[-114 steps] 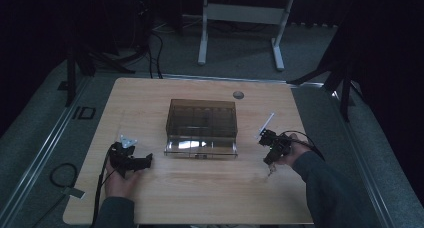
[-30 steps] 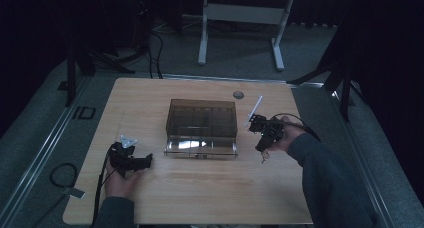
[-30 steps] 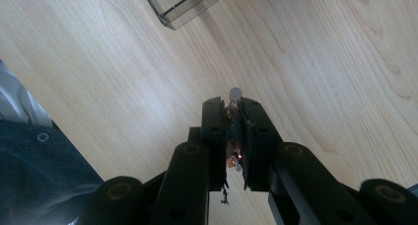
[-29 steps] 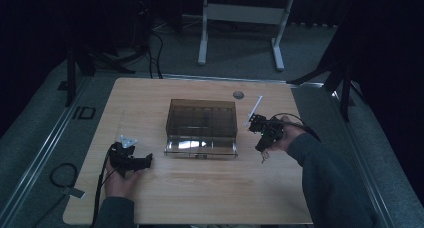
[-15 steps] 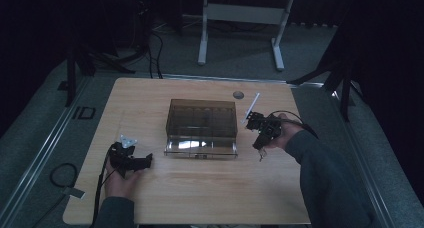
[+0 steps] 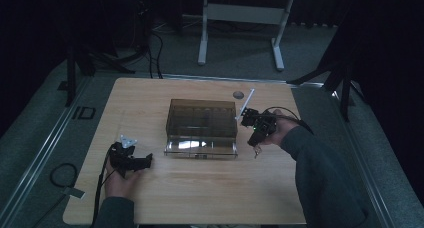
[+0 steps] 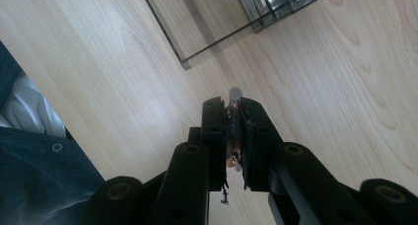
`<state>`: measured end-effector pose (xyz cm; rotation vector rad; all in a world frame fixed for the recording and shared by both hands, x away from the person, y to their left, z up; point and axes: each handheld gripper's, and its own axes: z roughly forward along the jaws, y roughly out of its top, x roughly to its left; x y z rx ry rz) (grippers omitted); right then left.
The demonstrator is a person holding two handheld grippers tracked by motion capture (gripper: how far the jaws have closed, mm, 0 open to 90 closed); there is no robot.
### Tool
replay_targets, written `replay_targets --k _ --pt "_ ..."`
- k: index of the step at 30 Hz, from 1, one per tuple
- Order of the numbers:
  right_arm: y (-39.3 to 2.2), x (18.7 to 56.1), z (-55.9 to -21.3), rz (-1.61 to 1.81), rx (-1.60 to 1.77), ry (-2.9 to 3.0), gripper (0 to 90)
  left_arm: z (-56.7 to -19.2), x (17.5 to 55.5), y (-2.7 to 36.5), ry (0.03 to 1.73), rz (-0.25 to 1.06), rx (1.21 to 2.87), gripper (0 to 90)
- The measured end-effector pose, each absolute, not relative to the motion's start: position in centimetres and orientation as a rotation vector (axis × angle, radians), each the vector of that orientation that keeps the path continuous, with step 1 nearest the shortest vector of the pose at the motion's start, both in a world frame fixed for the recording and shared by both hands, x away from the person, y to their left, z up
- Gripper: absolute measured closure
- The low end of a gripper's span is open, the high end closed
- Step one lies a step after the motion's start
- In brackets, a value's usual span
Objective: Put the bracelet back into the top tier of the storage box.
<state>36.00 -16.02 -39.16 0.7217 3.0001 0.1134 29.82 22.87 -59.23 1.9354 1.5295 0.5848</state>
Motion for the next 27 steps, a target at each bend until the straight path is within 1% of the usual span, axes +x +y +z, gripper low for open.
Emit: replay_targets --k 27 --pt "-13.2 36.1 -38.0 0.142 0.644 3.005 81.9 -59.2 29.8 22.9 1.529 0.585 1.936 2.2"
